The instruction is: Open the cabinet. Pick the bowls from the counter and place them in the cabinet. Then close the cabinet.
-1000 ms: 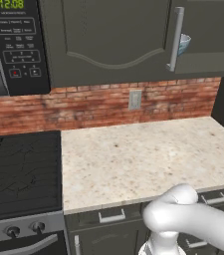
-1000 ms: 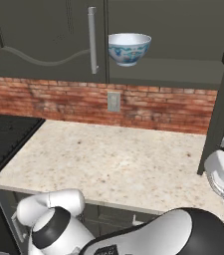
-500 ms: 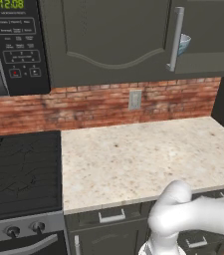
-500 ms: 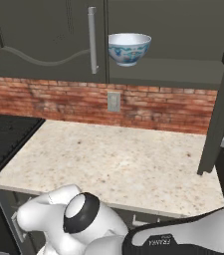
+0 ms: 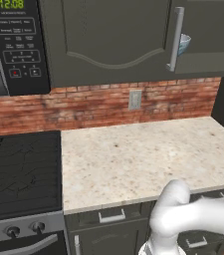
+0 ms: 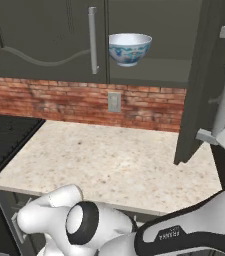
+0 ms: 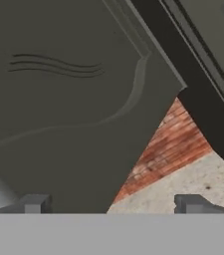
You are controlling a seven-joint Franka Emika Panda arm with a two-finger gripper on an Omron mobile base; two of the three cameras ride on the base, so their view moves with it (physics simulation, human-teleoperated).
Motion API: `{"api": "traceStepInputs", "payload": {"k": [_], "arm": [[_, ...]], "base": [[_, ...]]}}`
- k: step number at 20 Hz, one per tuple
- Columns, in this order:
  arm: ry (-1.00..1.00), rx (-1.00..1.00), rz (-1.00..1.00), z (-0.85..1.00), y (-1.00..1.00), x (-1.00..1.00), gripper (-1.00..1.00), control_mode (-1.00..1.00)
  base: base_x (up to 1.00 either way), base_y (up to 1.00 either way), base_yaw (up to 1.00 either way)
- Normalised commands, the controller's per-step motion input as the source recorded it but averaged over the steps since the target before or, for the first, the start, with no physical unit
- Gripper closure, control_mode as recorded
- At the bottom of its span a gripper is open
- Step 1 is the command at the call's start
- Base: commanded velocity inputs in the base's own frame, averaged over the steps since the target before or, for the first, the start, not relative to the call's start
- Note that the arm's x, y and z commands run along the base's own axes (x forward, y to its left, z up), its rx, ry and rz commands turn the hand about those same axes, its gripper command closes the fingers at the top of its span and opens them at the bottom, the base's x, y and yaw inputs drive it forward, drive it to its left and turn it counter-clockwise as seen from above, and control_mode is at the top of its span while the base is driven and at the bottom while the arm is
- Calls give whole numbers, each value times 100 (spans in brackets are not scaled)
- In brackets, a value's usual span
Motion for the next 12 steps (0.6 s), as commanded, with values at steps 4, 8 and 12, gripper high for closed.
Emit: {"api": "traceStepInputs", "payload": {"k": [4,8,12], "arm": [[-19,1,0,0,100,54,-100,-100],[-22,2,0,1,100,72,-100,-100],[-23,5,-5,9,100,99,-100,-100]], "base": [[0,0,0],[0,0,0],[0,0,0]]}}
